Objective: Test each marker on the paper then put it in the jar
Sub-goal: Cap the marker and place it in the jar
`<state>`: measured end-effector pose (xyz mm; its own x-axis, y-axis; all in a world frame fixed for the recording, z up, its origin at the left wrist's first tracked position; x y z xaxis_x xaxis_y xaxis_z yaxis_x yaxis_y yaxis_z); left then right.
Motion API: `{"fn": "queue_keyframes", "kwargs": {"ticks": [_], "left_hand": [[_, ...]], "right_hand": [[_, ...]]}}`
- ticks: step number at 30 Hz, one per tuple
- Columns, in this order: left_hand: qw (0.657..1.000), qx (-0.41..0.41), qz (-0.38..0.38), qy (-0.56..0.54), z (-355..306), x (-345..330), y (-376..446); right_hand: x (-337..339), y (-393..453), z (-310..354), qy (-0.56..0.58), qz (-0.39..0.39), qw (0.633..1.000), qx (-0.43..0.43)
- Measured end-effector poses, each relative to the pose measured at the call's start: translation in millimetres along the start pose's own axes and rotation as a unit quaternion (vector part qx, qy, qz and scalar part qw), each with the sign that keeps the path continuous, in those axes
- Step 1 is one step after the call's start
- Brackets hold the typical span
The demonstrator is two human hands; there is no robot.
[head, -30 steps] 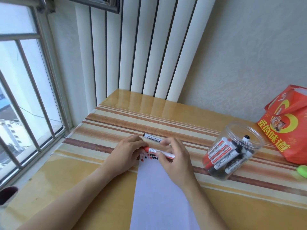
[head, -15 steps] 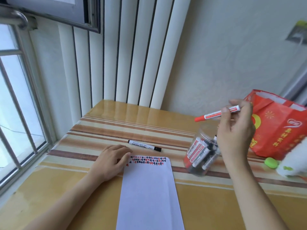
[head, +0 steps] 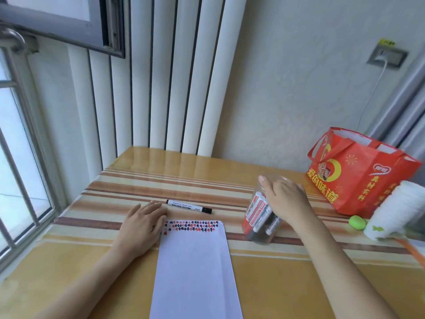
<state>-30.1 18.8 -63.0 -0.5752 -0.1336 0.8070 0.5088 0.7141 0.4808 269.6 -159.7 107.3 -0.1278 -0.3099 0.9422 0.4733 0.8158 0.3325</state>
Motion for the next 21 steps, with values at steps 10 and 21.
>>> {"fn": "queue_keyframes", "kwargs": {"ticks": [10, 21], "left_hand": [[1.000, -0.007, 0.026, 0.006, 1.6, -2.1, 2.1], [1.000, -0.013, 0.023, 0.001, 2.6, 0.3, 2.6]], "right_hand": [[11.1, -25.3, 81.7, 0.176, -0.307, 0.918, 0.179], [-156.1, -0.3, 129.6, 0.125, 0.016, 0.983, 0.131]]}}
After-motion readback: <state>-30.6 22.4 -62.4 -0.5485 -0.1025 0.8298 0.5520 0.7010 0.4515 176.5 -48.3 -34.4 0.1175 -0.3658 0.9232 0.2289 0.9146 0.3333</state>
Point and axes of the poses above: each hand's wrist, its own y-axis towards the middle knuckle, its own x-axis out of the back of the hand, z = x × y, the point moved 6 cm from there along y, towards the middle knuckle, and after that the axes turned 5 degrees about -z, right-handed, at the moved point
